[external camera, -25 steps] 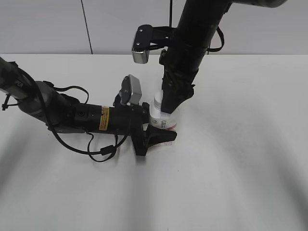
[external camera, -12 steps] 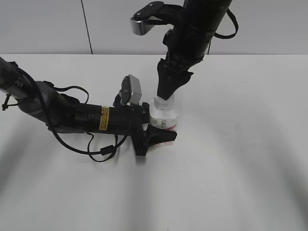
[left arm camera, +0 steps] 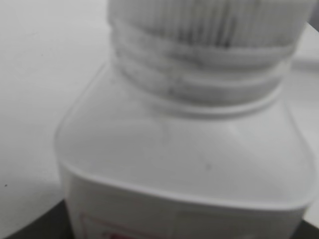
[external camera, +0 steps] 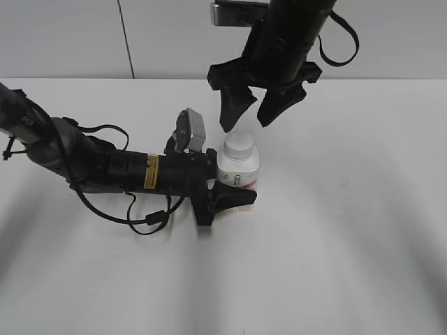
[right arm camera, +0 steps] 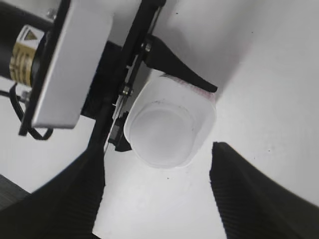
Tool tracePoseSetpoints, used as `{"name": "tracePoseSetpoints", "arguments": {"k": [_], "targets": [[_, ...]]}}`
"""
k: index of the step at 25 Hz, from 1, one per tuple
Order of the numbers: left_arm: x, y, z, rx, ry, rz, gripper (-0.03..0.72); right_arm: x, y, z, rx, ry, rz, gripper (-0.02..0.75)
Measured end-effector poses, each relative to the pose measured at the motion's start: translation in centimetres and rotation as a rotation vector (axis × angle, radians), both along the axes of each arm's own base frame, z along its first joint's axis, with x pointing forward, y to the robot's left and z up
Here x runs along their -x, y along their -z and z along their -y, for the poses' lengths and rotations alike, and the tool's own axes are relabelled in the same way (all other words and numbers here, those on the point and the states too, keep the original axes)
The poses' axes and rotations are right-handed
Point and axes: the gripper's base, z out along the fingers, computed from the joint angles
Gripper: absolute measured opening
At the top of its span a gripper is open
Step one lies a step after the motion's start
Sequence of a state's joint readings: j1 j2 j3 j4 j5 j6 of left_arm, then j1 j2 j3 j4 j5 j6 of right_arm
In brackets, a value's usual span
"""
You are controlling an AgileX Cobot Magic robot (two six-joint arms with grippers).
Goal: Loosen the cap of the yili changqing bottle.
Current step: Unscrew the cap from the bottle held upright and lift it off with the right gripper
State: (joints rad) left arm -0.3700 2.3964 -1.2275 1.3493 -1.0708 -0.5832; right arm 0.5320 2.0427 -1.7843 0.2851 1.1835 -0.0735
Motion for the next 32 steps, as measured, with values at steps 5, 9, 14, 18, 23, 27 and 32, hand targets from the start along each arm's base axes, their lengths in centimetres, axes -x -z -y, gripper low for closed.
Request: {"name": "tracePoseSetpoints", "arguments": {"k": [5,9,14,18,23,27,32], "targets": [[0.0,0.0,0.0,0.0,0.0,0.0,0.406,0.0,0.0,0.0,-0.012,0.142,-0.046,0.522],[0.0,0.0,0.0,0.0,0.0,0.0,0.406,-0.2,0.7,-0.1,-0.006,0.19,-0.075,0.522],[0.0,0.0,0.0,0.0,0.0,0.0,0.406,-0.5,1.7,-0.3,0.008,0.201,-0.098,0.522],[0.0,0.0,0.0,0.0,0.0,0.0,0.406,-0.6,1.7,-0.3,-0.003,0.213,-0.084,0.522],[0.0,0.0,0.0,0.0,0.0,0.0,0.406,-0.7,1.7,-0.3,-0.006,0.22,-0.081,0.523],[0.0,0.0,0.0,0.0,0.0,0.0,0.406,-0.7,1.7,-0.3,-0.006,0.224,-0.083,0.523],[0.0,0.0,0.0,0.0,0.0,0.0,0.406,-0.6,1.7,-0.3,-0.006,0.241,-0.091,0.523]]}}
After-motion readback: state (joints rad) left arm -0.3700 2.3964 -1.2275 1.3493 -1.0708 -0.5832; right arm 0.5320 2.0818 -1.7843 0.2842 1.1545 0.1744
